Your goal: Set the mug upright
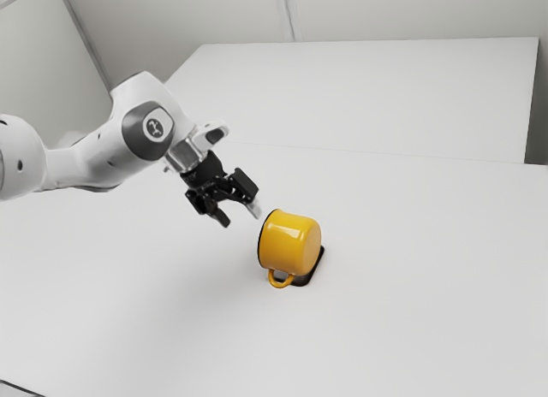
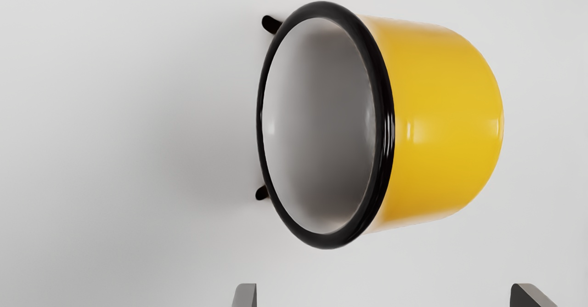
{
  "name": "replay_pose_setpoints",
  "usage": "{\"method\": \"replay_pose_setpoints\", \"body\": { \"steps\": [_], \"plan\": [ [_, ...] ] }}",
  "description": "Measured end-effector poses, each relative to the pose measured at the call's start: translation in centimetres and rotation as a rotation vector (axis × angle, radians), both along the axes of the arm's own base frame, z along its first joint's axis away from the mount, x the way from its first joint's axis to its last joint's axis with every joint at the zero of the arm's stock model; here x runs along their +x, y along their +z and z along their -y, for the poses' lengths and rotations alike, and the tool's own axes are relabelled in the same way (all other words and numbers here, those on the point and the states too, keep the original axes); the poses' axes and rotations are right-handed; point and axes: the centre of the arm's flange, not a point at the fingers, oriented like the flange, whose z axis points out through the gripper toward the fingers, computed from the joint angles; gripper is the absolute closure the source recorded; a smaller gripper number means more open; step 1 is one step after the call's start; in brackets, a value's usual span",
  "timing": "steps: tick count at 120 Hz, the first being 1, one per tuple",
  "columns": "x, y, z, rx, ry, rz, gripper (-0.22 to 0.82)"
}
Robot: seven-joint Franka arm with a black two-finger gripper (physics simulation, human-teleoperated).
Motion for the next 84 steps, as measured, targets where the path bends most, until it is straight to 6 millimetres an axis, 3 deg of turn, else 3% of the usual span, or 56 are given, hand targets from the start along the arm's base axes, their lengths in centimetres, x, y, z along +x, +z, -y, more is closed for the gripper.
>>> {"method": "replay_pose_setpoints", "body": {
  "steps": [42, 70, 84],
  "plan": [
    [1.1, -2.4, -0.8, -0.166, 0.028, 0.07, 0.0],
    [1.3, -4.7, 1.5, -0.252, -0.023, 0.092, 0.0],
    [1.5, -5.8, 1.7, -0.294, -0.029, 0.104, 0.0]
  ]
}}
